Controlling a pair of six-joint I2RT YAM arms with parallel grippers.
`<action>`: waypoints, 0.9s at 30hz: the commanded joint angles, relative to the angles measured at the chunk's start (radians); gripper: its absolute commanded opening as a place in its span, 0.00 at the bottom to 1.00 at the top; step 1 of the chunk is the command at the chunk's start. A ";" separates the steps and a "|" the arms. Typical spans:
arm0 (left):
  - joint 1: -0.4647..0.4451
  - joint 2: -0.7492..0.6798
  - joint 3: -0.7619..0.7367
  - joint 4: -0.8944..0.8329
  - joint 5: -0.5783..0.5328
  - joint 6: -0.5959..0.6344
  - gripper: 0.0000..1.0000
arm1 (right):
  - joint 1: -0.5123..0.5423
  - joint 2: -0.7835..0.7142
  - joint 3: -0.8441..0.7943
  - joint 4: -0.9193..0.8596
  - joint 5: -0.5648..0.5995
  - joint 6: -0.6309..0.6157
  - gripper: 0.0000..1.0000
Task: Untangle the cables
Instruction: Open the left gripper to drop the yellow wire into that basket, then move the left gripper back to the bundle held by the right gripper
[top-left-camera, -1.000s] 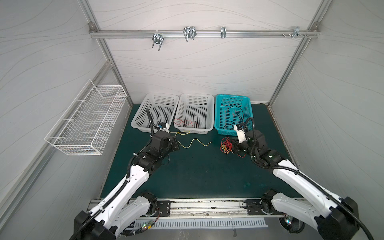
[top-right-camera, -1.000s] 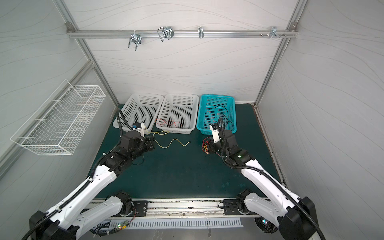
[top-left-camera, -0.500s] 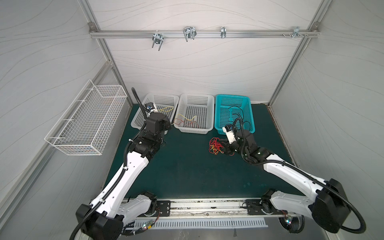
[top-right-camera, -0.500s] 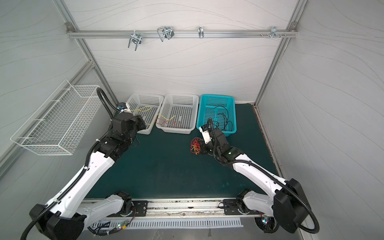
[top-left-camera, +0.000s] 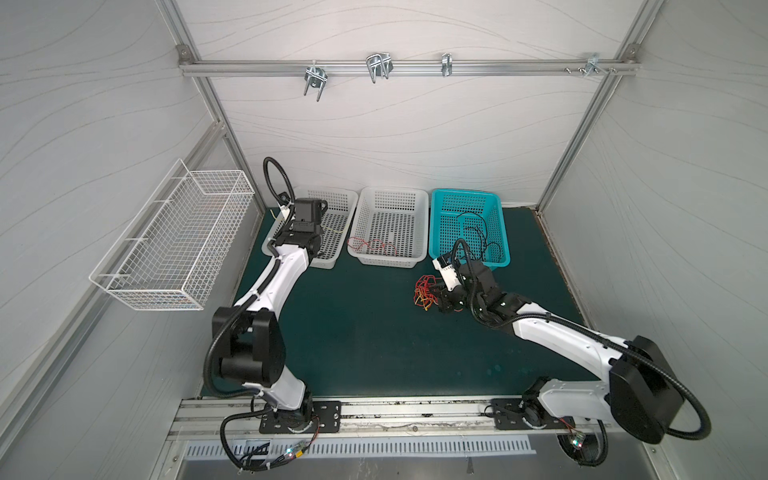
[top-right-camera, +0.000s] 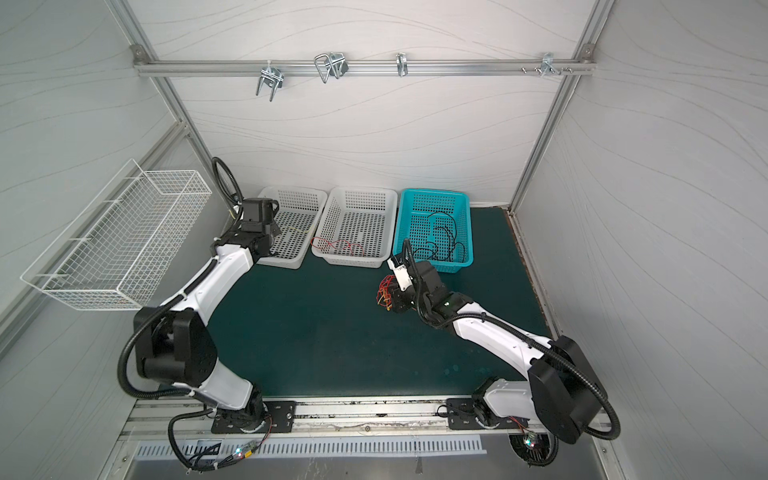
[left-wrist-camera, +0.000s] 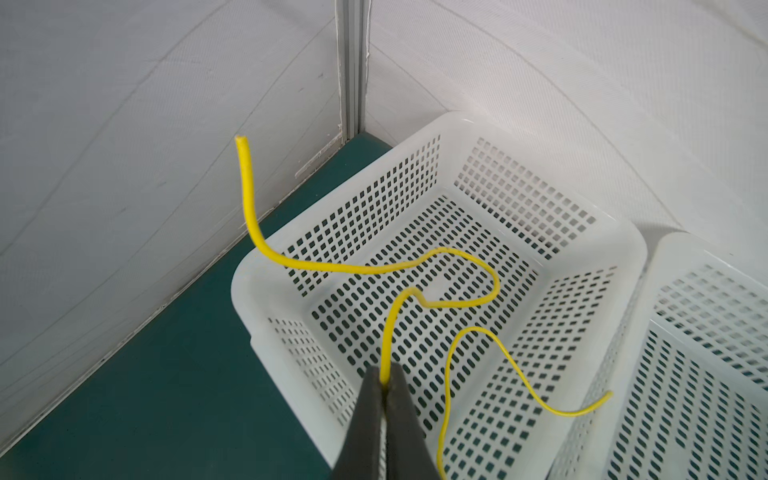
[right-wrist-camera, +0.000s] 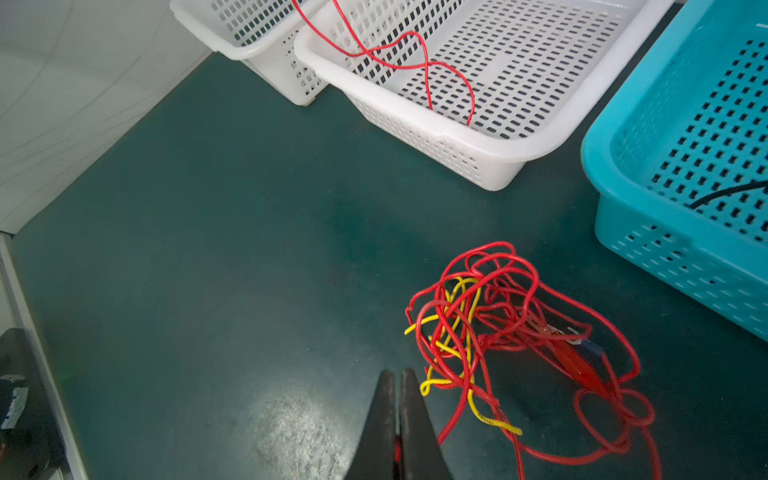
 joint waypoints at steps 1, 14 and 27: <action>0.009 0.084 0.083 -0.017 -0.061 -0.003 0.00 | 0.013 0.026 0.034 0.031 -0.028 0.002 0.00; 0.018 0.200 0.103 -0.082 -0.013 -0.004 0.57 | 0.024 0.024 0.047 0.037 -0.027 -0.005 0.00; -0.017 0.049 0.033 -0.083 0.259 0.034 0.76 | 0.025 -0.004 0.067 0.005 0.015 -0.016 0.00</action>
